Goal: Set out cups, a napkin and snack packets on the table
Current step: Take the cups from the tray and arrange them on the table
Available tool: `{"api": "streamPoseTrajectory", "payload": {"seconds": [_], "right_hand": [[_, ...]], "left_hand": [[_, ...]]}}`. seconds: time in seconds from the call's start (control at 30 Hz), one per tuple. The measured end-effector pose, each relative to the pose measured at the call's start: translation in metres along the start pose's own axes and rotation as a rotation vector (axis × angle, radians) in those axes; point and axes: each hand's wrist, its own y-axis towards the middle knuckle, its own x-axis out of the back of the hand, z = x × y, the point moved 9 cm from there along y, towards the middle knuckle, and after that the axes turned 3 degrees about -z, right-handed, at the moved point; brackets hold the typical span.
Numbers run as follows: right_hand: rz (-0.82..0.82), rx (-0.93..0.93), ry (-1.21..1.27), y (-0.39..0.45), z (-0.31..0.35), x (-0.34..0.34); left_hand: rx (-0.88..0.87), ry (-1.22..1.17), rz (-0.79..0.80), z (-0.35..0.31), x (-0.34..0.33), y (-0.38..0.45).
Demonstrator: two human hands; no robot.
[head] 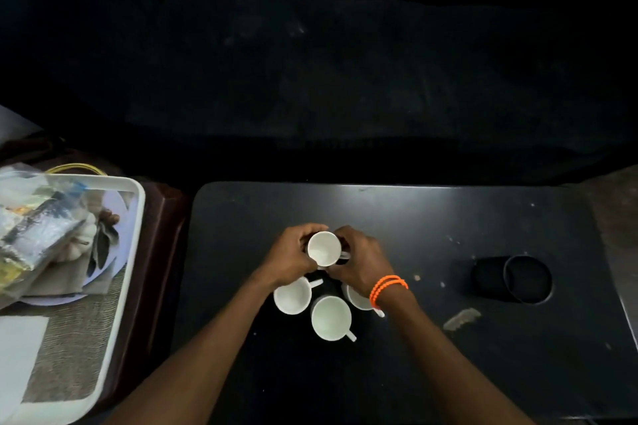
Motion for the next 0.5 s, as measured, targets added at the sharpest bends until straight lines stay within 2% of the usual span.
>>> {"api": "streamPoseTrajectory", "payload": {"seconds": [0.23, 0.3, 0.43, 0.5], "right_hand": [[-0.124, 0.006, -0.065, -0.019, -0.002, -0.008], [-0.229, -0.006, -0.038, -0.033, -0.002, 0.002], [-0.604, -0.037, 0.116, -0.095, 0.001, 0.027], [-0.623, -0.132, 0.149, -0.122, -0.005, 0.017]], "left_hand": [[-0.032, 0.194, -0.017, -0.001, 0.001, -0.004], [-0.043, 0.217, -0.193, -0.006, 0.014, -0.015], [0.022, -0.055, -0.695, 0.0, 0.039, -0.082], [0.086, -0.177, -0.822, 0.014, 0.029, -0.121]]}}
